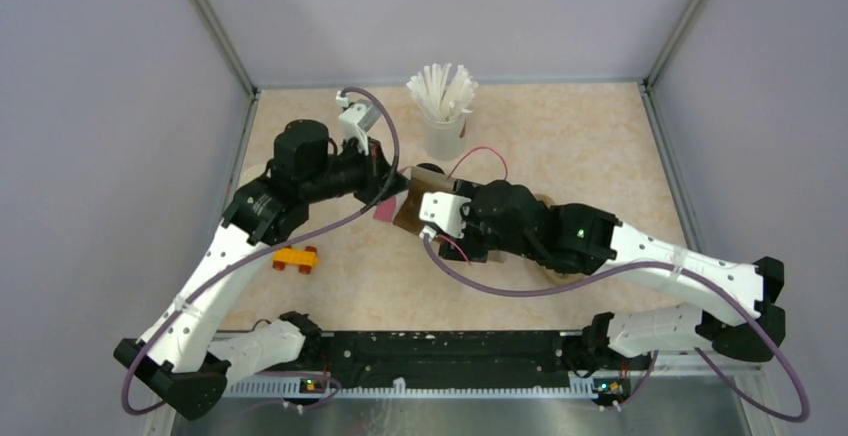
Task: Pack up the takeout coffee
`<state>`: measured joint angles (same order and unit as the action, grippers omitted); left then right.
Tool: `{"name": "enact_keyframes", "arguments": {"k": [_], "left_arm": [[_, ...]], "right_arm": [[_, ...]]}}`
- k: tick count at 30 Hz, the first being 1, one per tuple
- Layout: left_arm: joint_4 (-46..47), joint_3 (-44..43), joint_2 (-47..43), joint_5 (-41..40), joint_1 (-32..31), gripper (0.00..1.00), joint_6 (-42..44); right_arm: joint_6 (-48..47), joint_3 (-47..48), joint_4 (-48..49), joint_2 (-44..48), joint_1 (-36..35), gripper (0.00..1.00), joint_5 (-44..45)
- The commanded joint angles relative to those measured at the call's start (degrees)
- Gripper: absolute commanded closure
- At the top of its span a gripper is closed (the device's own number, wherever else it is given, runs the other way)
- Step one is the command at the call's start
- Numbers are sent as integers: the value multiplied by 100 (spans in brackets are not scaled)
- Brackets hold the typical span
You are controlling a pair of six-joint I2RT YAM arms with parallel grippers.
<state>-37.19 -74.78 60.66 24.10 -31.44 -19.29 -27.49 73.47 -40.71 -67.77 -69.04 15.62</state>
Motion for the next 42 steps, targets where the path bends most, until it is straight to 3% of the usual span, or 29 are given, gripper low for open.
{"name": "enact_keyframes", "arguments": {"k": [1,7,11,14,21,27,36,42], "left_arm": [[507,496,-150,91,-9,90,-294],[-285,552,-429,-194,-8,57,-287],[-1136,162,-367,-300,-11,42,-249],[-1315,175,-362,10,-11,37,-170],[-1566,107,-270,147,-9,30,-260],[-1698,147,-235,292,-6,32,-450],[-1138,780,-418,565,-10,35,-715],[-1090,744,-574,527,-8,29,-800]], "right_arm": [[176,-323,295,146,35,33,-316],[318,-712,423,176,-63,33,-381],[346,-696,415,108,-165,33,-302],[387,-718,378,97,-242,33,-215],[329,-715,493,65,-261,34,-176],[279,-598,614,-133,-258,34,-183],[246,-706,919,-193,-260,34,-112],[341,-742,1294,-265,-264,33,-28]]}}
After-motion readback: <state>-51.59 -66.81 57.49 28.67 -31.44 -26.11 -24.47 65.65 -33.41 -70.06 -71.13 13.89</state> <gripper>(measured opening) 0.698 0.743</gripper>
